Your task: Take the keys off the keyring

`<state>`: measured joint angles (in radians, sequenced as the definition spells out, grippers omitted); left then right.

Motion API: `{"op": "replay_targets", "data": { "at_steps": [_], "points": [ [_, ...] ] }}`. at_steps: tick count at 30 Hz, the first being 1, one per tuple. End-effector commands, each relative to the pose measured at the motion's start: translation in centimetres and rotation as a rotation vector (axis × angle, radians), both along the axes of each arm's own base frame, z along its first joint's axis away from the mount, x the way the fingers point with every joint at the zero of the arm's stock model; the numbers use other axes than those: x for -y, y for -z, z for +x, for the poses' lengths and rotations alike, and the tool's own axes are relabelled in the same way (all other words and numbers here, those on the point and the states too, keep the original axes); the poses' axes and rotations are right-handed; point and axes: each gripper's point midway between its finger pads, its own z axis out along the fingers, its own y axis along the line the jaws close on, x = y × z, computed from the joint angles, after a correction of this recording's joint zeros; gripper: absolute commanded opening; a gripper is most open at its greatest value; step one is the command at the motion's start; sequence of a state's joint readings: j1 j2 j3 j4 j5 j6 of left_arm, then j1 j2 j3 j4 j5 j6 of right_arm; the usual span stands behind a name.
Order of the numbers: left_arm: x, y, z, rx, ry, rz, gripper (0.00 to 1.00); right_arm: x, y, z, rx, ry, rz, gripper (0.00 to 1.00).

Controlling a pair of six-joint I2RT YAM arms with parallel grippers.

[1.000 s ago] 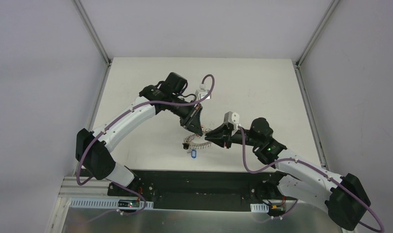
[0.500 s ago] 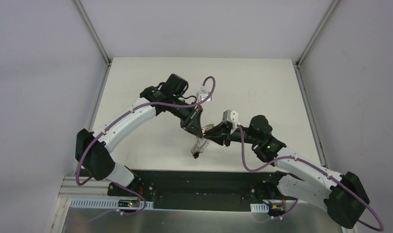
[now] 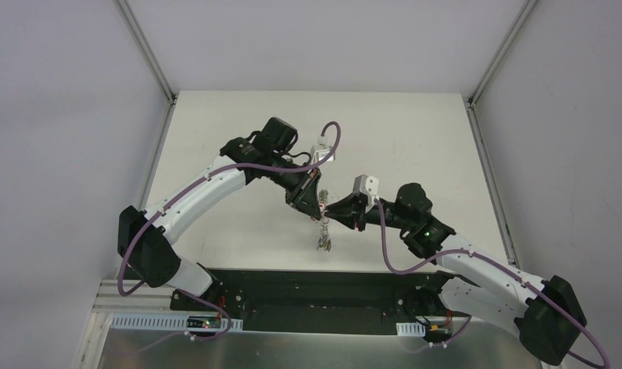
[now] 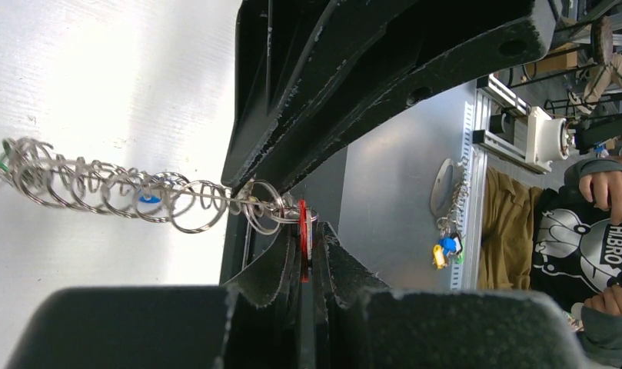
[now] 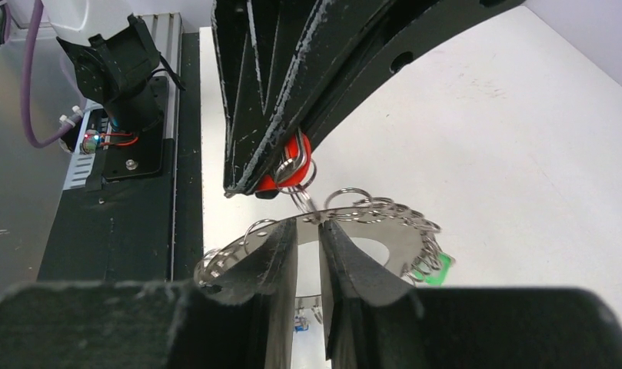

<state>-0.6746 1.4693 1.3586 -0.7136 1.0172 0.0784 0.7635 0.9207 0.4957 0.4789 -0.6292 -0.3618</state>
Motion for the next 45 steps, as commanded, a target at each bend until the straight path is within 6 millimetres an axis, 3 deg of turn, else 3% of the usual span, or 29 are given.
{"op": "replay_targets", "data": {
  "at_steps": [1, 7, 13, 19, 29, 45],
  "points": [
    [0.1, -2.1, -1.1, 0.047, 0.054, -0.087, 0.0, -0.2, -3.4, 0.6, 0.099, 0.01, 0.048, 0.23],
    [0.1, -2.2, -1.1, 0.048, 0.056, -0.089, 0.0, -0.3, -4.0, 0.9, 0.117, 0.015, 0.053, 0.24],
    [0.2, -2.1, -1.1, 0.045, 0.056, -0.087, 0.0, -0.7, -4.2, 0.0, 0.115, -0.048, 0.059, 0.23],
    [0.1, -2.1, -1.0, 0.054, 0.048, -0.082, 0.0, -0.9, -4.1, -0.3, 0.105, -0.068, 0.057, 0.0],
    [-0.1, -2.0, -0.3, 0.097, 0.003, -0.052, 0.0, 0.9, -4.6, 0.3, 0.013, 0.018, 0.091, 0.0],
    [0.0, -1.7, -0.5, 0.071, 0.024, -0.058, 0.0, 1.8, -8.1, 0.9, -0.026, 0.036, 0.339, 0.0]
  ]
}}
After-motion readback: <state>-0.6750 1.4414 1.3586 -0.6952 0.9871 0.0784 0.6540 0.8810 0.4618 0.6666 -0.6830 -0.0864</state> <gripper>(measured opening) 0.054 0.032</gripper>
